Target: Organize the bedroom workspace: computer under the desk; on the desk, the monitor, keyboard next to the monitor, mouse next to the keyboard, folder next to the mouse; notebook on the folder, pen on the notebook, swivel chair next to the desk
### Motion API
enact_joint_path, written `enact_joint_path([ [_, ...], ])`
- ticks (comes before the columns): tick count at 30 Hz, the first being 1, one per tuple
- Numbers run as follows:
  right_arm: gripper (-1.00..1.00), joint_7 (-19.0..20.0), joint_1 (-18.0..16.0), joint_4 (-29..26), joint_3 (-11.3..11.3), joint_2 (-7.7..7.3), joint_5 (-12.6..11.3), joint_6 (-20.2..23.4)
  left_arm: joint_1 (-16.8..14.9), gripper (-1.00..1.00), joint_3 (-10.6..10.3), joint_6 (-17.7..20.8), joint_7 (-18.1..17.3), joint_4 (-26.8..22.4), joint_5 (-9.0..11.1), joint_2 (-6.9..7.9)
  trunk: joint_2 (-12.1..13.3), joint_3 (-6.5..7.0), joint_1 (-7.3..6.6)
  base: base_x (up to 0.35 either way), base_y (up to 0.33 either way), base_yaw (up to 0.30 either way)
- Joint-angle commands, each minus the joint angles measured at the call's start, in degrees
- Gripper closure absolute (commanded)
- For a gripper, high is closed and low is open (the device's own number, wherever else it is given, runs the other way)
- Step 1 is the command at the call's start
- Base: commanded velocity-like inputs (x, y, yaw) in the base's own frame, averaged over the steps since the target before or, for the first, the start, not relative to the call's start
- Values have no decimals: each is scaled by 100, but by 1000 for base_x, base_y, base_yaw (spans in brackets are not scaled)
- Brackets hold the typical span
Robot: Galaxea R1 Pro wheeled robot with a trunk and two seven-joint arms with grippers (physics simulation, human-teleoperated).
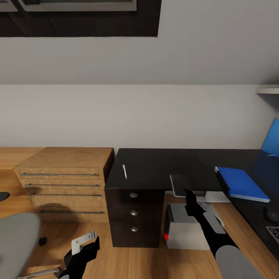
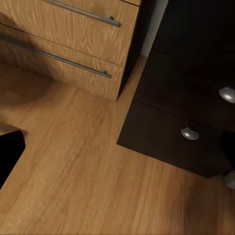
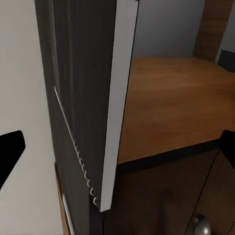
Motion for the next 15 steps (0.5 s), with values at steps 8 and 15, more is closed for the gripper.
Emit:
enact_joint_path([
  [8, -100, -10, -3, -3, -21, -4, -35, 38, -1, -100, 1, 17, 23, -2, 59, -3, -2, -5, 0, 163, 0, 0],
  [15, -100, -18, -3, -3, -28, -7, -35, 43, -1, -100, 1, 19, 26, -1, 65, -3, -2, -5, 0, 26, 0, 0],
])
